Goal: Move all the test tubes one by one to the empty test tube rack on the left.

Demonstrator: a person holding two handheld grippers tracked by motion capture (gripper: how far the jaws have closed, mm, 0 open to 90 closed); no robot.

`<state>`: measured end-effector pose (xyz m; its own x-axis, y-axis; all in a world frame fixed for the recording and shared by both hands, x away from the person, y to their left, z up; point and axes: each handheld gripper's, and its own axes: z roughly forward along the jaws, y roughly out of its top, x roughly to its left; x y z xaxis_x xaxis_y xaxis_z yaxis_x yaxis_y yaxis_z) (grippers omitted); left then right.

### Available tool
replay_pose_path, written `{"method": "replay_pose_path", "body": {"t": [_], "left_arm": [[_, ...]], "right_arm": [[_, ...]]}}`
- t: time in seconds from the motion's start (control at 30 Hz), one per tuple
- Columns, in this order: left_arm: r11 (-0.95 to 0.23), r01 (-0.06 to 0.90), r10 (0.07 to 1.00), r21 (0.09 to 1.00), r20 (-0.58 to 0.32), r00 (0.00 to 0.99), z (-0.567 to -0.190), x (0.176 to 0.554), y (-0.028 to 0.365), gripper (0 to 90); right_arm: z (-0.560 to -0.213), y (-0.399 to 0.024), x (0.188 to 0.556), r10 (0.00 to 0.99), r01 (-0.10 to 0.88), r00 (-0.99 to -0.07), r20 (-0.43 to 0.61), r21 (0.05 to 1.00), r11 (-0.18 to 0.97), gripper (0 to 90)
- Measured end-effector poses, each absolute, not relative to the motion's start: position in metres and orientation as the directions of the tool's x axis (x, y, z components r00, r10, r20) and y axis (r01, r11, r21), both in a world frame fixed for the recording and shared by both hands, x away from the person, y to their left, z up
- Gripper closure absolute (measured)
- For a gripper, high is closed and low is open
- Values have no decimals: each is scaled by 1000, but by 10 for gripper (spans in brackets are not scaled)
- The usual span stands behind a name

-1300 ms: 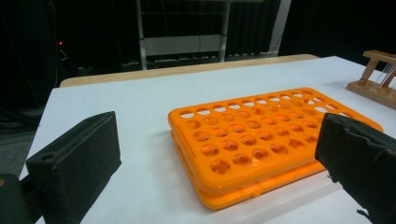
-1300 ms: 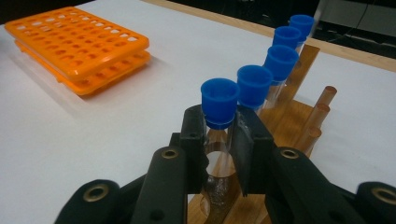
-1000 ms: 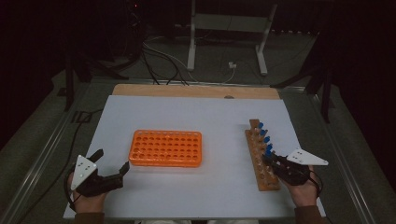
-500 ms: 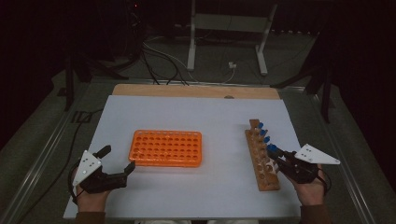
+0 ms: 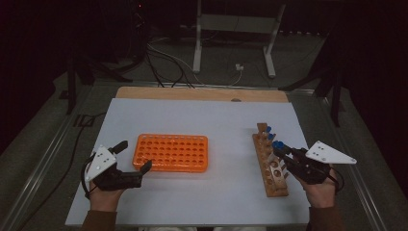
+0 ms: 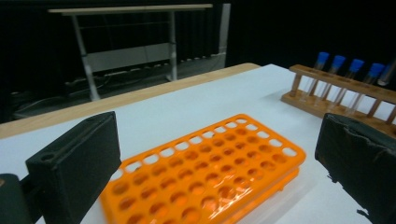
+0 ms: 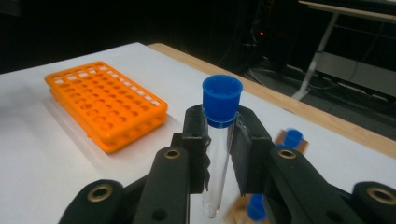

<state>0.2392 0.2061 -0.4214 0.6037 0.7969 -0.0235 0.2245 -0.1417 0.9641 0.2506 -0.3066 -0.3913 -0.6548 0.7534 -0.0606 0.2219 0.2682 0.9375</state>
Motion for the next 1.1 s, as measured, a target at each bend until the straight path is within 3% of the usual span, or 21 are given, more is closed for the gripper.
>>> {"method": "replay_pose_path", "body": {"t": [0.43,0.7,0.8,1.1], "left_arm": [[-180,225,736,958,-21,677,-416,262,160,11],[-204,222,674,954,-27,738,-421,273,122,59],[-206,229,651,951,-42,758,-423,276,110,97],[-253,246,565,935,-64,823,-426,282,78,328]], "right_arm": [[-396,-245,266,666,217,-746,-28,934,283,766],[-398,-208,276,617,221,-787,-3,932,286,766],[-398,-197,278,603,223,-798,8,933,282,766],[-399,-175,282,571,215,-821,22,938,272,766]]}}
